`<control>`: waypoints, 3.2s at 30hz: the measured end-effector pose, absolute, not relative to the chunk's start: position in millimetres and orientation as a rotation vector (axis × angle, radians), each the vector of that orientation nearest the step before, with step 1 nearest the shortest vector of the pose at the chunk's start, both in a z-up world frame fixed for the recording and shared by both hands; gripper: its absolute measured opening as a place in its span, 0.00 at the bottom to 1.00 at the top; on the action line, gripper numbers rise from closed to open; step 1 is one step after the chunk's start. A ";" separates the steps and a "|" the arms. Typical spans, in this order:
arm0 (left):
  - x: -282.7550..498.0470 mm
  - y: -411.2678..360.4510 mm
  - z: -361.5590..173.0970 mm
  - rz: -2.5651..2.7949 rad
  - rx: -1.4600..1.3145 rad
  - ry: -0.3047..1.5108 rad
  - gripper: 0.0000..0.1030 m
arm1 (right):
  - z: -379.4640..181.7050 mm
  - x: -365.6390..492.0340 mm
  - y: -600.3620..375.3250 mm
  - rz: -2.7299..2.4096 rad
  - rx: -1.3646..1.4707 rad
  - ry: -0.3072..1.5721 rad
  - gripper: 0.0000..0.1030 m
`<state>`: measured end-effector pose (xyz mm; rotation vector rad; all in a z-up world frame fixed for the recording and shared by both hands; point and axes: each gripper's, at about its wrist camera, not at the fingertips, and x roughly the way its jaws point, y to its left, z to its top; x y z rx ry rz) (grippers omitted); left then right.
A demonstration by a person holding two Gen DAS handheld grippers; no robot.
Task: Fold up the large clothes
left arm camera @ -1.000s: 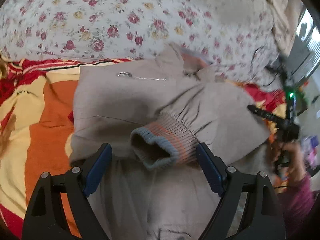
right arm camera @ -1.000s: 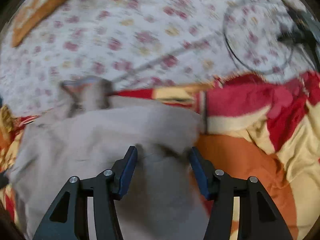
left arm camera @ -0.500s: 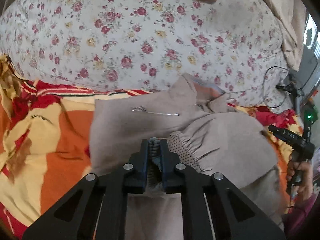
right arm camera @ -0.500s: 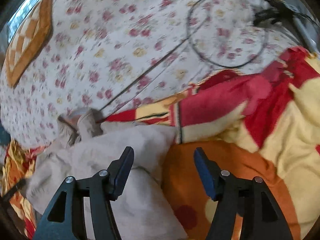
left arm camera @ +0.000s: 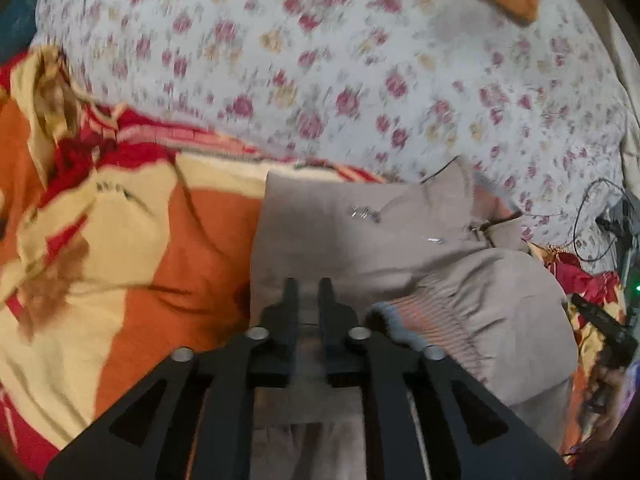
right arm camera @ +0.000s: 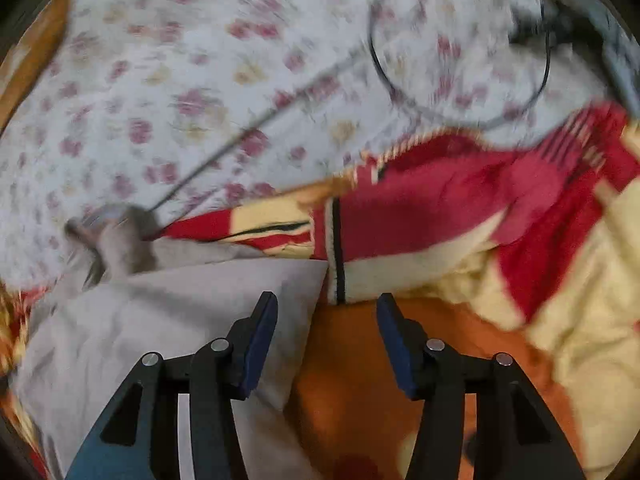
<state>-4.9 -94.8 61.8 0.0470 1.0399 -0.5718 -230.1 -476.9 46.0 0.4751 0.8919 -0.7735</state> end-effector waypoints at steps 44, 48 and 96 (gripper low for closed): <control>-62.8 -81.2 55.2 -0.559 0.145 1.009 0.75 | 51.4 -314.1 -388.2 -0.651 0.477 0.953 0.60; -82.3 -48.7 67.4 -0.587 0.122 1.033 0.76 | 60.2 -350.0 -373.1 -0.559 0.563 0.953 0.73; -250.0 83.5 -11.8 -0.758 0.118 1.427 0.78 | 38.1 -438.2 -212.0 0.096 0.503 1.149 0.85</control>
